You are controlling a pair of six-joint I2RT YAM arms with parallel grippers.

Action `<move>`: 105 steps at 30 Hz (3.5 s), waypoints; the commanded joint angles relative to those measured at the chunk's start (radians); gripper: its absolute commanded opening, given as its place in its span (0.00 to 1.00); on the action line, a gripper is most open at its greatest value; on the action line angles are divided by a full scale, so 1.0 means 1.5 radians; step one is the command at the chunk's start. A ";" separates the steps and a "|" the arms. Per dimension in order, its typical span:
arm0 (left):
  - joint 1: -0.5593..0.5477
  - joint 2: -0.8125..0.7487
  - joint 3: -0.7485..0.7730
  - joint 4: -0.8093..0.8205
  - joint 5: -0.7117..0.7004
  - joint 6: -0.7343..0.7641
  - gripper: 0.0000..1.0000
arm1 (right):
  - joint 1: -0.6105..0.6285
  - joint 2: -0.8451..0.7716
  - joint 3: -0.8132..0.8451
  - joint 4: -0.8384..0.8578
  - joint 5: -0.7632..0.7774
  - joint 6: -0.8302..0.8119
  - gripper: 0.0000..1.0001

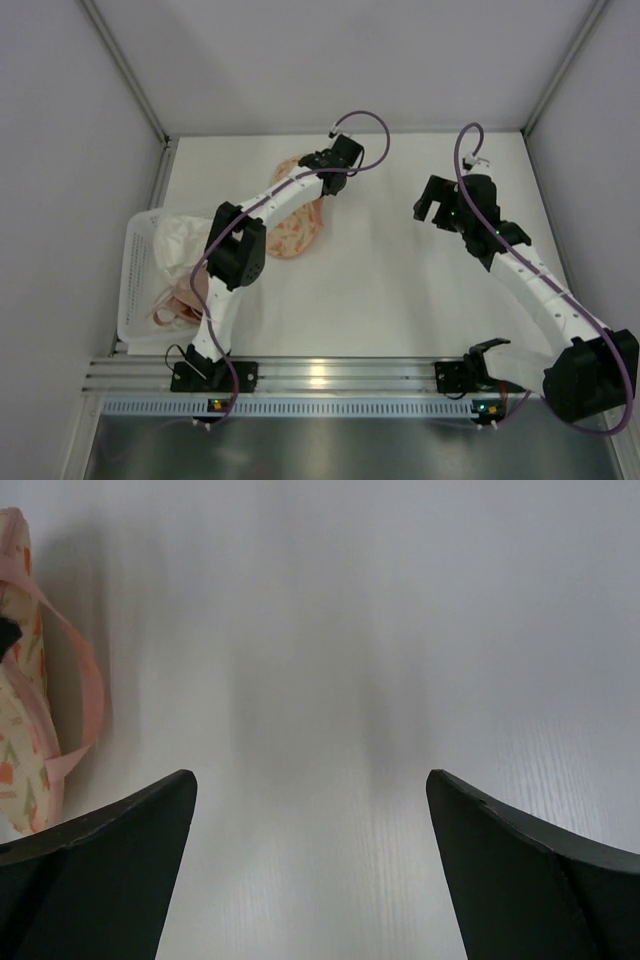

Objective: Place the bra in the laundry bag and zip it closed

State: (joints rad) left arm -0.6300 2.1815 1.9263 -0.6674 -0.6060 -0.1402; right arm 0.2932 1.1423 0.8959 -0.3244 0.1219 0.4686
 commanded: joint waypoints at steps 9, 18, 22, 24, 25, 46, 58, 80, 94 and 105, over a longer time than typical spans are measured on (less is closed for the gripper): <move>0.009 0.199 0.234 0.038 0.036 -0.011 0.02 | -0.018 -0.029 0.016 -0.030 0.064 0.021 0.99; 0.035 0.164 0.262 0.062 0.072 -0.034 0.74 | -0.016 -0.025 0.036 -0.042 0.061 0.007 0.99; 0.036 0.054 0.167 0.079 0.093 -0.027 0.82 | -0.016 -0.038 0.049 -0.038 0.039 -0.005 0.99; 0.043 -0.010 0.102 0.085 0.117 -0.033 0.85 | -0.018 -0.033 0.050 -0.029 0.018 -0.004 0.99; 0.047 -0.032 0.078 0.087 0.127 -0.041 0.85 | -0.019 -0.030 0.048 -0.023 -0.008 -0.005 0.99; 0.264 -0.156 -0.336 0.383 0.432 -0.198 0.82 | 0.054 0.170 0.158 0.076 -0.084 0.001 0.99; 0.283 -0.084 -0.293 0.332 0.568 -0.196 0.73 | -0.069 0.318 0.392 0.021 -0.108 -0.004 0.99; 0.167 -0.188 -0.383 0.421 0.335 -0.238 0.76 | -0.094 0.094 0.171 0.084 -0.230 -0.043 0.99; 0.169 -0.590 -0.413 0.164 0.285 -0.149 0.98 | -0.087 -0.134 0.077 0.049 -0.273 -0.027 0.99; 0.170 -0.928 -0.681 0.105 0.258 -0.196 0.98 | -0.087 -0.344 -0.043 -0.023 -0.152 -0.049 0.99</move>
State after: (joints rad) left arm -0.3775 0.8936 0.9794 -0.4568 -0.1944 -0.3988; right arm 0.1555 0.7341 0.9436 -0.3225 -0.2173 0.4145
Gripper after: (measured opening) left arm 0.982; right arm 0.993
